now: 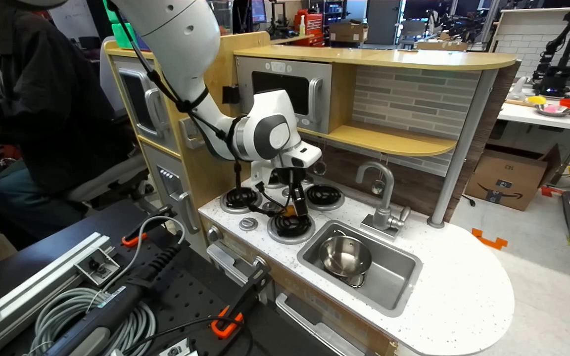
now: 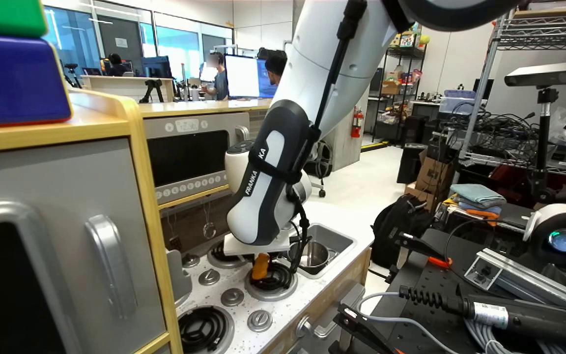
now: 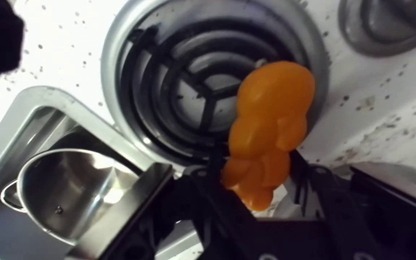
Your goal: Put the orange toy in the pot
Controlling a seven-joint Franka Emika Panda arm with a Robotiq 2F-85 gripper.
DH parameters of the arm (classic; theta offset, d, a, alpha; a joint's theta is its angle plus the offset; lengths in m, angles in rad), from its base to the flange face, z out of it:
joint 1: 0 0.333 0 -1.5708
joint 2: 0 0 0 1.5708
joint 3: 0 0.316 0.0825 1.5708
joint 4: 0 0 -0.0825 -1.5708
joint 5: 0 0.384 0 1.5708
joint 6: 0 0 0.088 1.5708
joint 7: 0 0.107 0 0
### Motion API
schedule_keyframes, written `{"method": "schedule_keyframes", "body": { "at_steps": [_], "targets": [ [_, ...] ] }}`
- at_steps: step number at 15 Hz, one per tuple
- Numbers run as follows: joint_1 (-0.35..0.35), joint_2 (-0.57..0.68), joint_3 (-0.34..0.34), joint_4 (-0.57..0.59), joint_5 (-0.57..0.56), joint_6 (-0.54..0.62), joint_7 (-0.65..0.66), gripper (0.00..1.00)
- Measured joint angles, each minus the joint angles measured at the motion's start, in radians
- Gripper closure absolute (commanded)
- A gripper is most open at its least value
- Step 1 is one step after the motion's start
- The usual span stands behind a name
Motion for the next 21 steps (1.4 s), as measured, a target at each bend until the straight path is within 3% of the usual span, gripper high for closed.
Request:
{"method": "schedule_keyframes", "body": {
  "at_steps": [8, 14, 15, 16, 17, 18, 19, 21],
  "targets": [
    [0.039, 0.066, -0.157, 0.015, -0.074, -0.193, 0.287, 0.83],
    [0.037, 0.078, -0.204, 0.018, -0.187, -0.278, 0.422, 0.83],
    [0.037, 0.078, -0.204, 0.019, -0.201, -0.289, 0.434, 0.77],
    [0.037, 0.077, -0.204, 0.019, -0.210, -0.295, 0.439, 0.85],
    [0.038, 0.075, -0.200, 0.020, -0.221, -0.295, 0.440, 0.42],
    [0.039, 0.068, -0.195, 0.019, -0.233, -0.295, 0.440, 0.47],
    [0.041, 0.057, -0.188, 0.016, -0.244, -0.295, 0.440, 0.46],
    [0.059, 0.015, -0.184, -0.008, -0.274, -0.275, 0.440, 0.33]
  ]
}}
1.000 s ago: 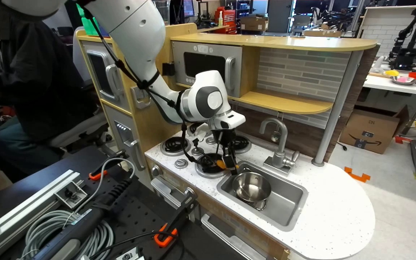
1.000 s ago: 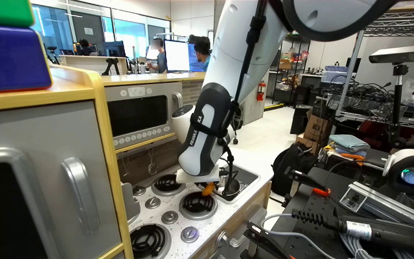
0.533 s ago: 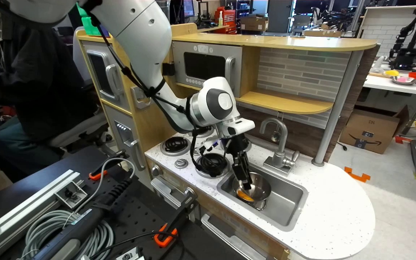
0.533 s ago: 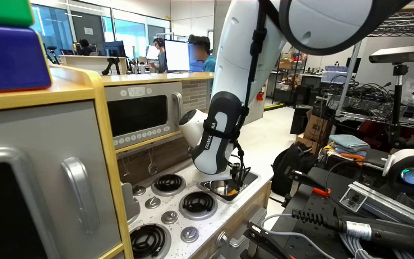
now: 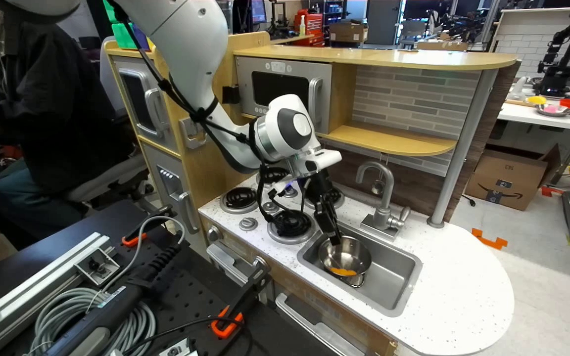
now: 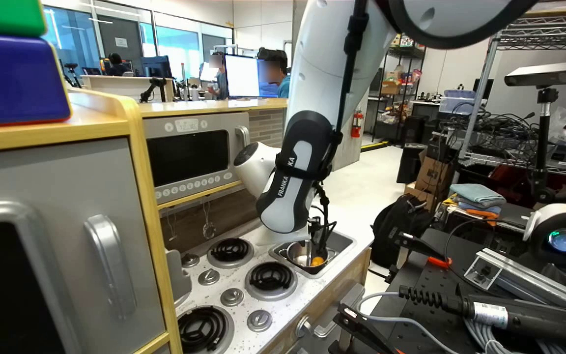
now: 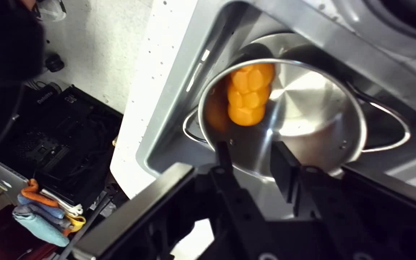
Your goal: Put the orange toy in the pot
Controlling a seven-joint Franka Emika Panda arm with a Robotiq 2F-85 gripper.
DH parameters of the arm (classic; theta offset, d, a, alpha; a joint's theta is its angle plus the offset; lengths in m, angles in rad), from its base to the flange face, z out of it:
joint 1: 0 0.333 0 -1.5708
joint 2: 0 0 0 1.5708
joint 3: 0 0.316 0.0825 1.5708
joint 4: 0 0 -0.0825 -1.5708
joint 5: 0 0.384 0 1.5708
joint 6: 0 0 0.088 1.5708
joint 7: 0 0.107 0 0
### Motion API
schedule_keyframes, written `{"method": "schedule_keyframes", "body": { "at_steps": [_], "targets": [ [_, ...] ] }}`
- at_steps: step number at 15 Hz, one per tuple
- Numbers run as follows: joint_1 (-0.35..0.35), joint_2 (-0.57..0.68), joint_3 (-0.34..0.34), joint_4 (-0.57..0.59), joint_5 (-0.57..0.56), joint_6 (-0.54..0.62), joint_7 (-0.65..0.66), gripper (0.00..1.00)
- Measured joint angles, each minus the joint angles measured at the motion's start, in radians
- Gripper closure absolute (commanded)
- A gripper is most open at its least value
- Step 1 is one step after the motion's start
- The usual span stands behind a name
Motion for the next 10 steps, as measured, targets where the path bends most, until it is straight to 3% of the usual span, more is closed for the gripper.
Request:
{"method": "schedule_keyframes", "body": {
  "at_steps": [4, 7, 10],
  "targets": [
    [0.046, -0.170, -0.005, -0.138, -0.026, 0.175, 0.011, 0.03],
    [0.050, -0.330, -0.002, -0.266, -0.026, 0.275, 0.003, 0.00],
    [-0.003, -0.493, 0.064, -0.363, -0.022, 0.205, -0.112, 0.00]
  ]
}}
